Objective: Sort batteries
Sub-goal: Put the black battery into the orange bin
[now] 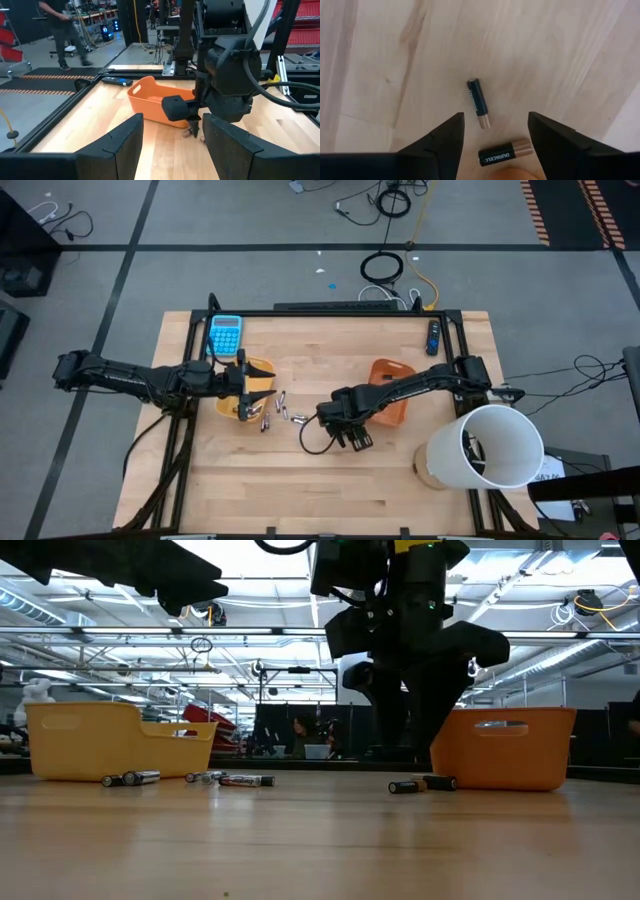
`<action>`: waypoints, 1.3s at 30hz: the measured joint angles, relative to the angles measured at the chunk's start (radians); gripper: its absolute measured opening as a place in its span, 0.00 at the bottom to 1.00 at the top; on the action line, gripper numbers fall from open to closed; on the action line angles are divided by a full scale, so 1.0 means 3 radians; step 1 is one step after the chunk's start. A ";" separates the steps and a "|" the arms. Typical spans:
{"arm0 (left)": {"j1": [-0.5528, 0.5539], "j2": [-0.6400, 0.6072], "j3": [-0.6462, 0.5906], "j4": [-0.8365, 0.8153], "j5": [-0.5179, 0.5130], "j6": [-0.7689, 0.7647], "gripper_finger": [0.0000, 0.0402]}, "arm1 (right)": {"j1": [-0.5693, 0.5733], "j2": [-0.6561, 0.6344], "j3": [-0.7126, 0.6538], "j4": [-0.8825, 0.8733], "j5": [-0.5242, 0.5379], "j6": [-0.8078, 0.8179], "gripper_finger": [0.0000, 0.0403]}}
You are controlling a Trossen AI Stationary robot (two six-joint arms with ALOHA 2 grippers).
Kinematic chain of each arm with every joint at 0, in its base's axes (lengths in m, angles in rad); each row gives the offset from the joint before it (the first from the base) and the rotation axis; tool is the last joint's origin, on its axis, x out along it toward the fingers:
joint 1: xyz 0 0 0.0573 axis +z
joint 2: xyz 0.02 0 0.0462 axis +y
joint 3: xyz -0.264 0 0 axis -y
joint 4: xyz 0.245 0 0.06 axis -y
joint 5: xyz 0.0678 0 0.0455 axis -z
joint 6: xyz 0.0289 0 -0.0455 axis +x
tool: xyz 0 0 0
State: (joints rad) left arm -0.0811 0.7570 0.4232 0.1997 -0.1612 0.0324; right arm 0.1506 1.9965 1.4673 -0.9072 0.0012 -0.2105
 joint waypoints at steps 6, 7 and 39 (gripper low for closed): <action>0.0000 0.0000 0.0000 0.0040 -0.0017 -0.0001 0.53 | 0.0059 0.0109 0.0052 0.0047 -0.0012 -0.0010 0.49; 0.0000 0.0000 0.0000 0.0039 -0.0017 -0.0002 0.53 | 0.0051 0.0135 0.0053 0.0050 -0.0009 -0.0010 0.48; 0.0000 0.0001 0.0000 -0.0040 -0.0015 -0.0002 0.53 | -0.0103 -0.0007 0.0696 -0.1041 0.1146 -0.0013 0.01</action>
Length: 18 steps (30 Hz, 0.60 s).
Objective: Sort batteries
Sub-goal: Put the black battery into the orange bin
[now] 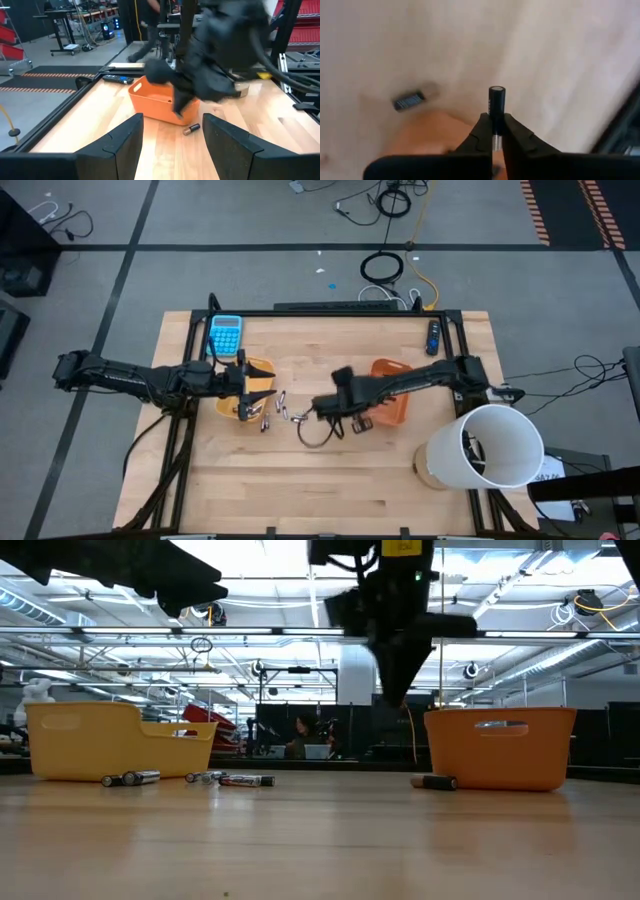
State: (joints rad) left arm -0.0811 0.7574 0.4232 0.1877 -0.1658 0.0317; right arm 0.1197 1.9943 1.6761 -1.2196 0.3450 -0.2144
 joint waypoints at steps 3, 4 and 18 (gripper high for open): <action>0.0000 -0.0001 0.0000 -0.0026 0.0001 -0.0001 0.53 | -0.0105 -0.0254 -0.0114 -0.0102 0.0086 0.0255 0.01; 0.0000 -0.0001 0.0000 -0.0040 0.0001 -0.0001 0.53 | -0.0130 -0.0329 -0.0191 -0.0110 0.0098 0.0296 0.01; 0.0000 -0.0001 0.0000 -0.0046 0.0003 -0.0012 0.53 | -0.0363 -0.1193 -0.1591 0.0384 -0.0115 0.0909 0.00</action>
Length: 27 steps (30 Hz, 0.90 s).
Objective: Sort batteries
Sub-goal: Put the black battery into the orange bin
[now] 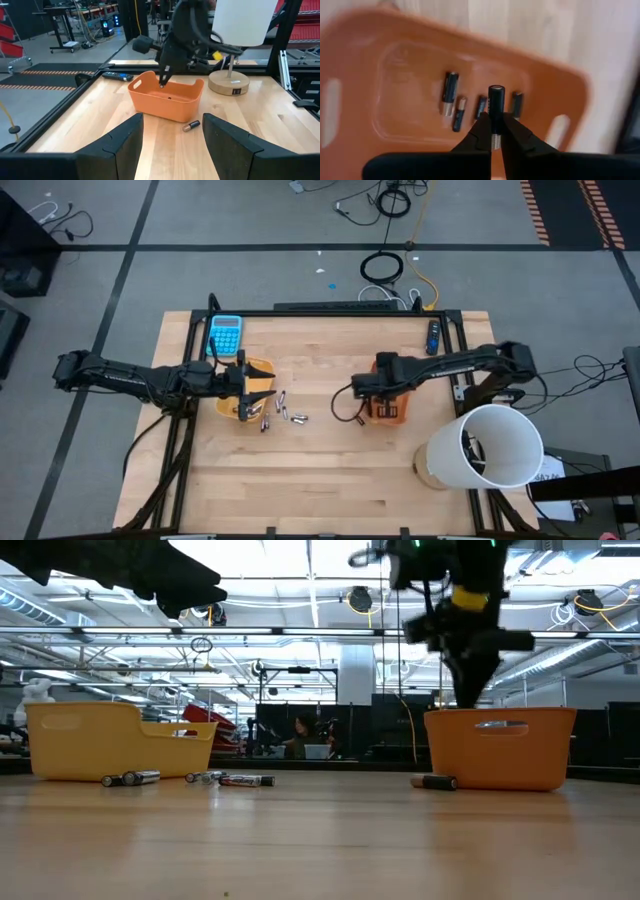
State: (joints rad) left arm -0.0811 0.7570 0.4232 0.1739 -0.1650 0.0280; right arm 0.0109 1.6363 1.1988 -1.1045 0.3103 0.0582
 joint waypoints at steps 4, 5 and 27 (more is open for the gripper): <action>0.0000 0.0000 0.0000 0.0046 0.0000 -0.0075 0.53 | -0.0114 -0.0085 -0.0473 0.0289 -0.0119 0.0085 0.02; 0.0000 0.0000 0.0000 0.0064 0.0000 -0.0075 0.53 | -0.0156 -0.0097 -0.0564 0.0328 -0.0162 0.0084 0.03; 0.0000 0.0000 0.0000 0.0082 0.0023 -0.0072 0.53 | -0.0739 -0.0094 -0.0854 0.0822 -0.0523 -0.0016 0.16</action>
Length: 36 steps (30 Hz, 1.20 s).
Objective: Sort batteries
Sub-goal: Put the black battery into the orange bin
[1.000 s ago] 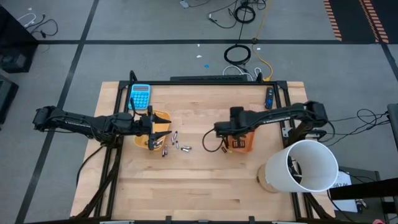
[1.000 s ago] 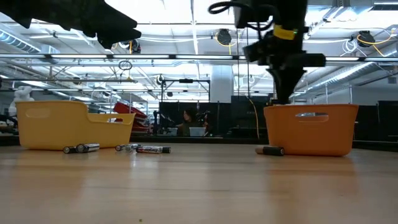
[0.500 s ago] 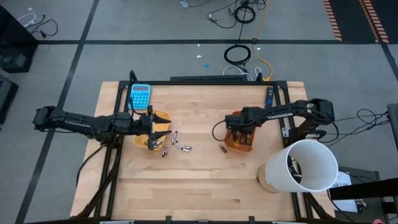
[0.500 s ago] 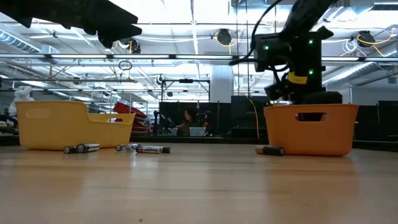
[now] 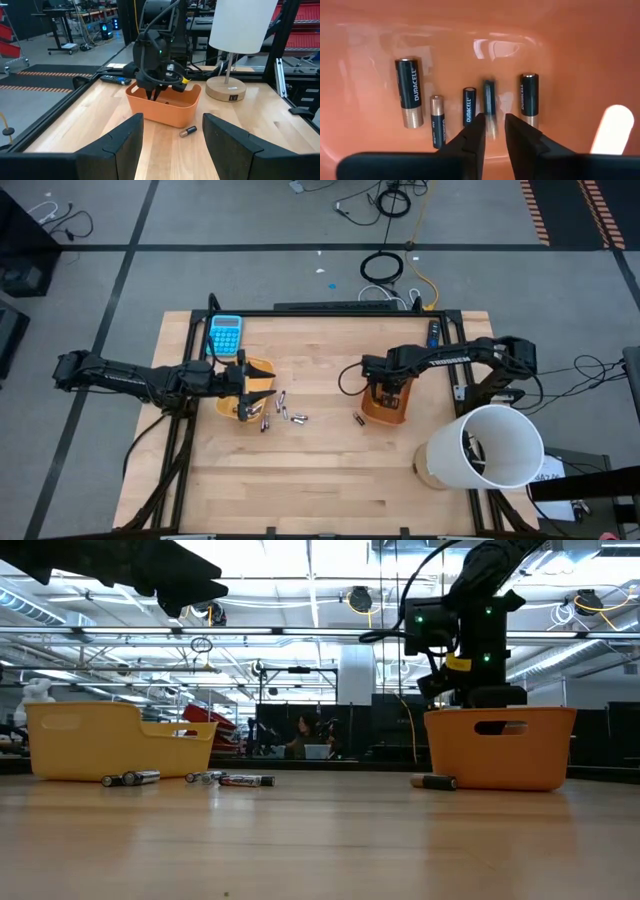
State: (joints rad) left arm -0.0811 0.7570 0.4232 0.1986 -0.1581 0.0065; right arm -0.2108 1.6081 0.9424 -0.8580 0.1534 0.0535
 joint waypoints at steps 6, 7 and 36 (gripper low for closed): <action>0.0000 0.0000 0.0000 0.0003 0.0000 0.0000 0.53 | 0.0006 0.0000 0.0000 -0.0001 0.0002 0.0042 0.20; 0.0001 0.0000 0.0000 0.0003 0.0000 0.0001 0.53 | 0.0010 0.0000 0.0000 -0.0009 0.0003 0.0043 0.20; 0.0001 0.0000 0.0000 -0.0098 -0.0006 -0.0006 0.53 | 0.1271 0.1241 0.2149 -0.0650 0.0251 -0.0399 0.57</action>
State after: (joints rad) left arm -0.0807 0.7570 0.4232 0.1692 -0.1600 0.0048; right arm 0.1706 1.9805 1.5872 -1.0529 0.2287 -0.0662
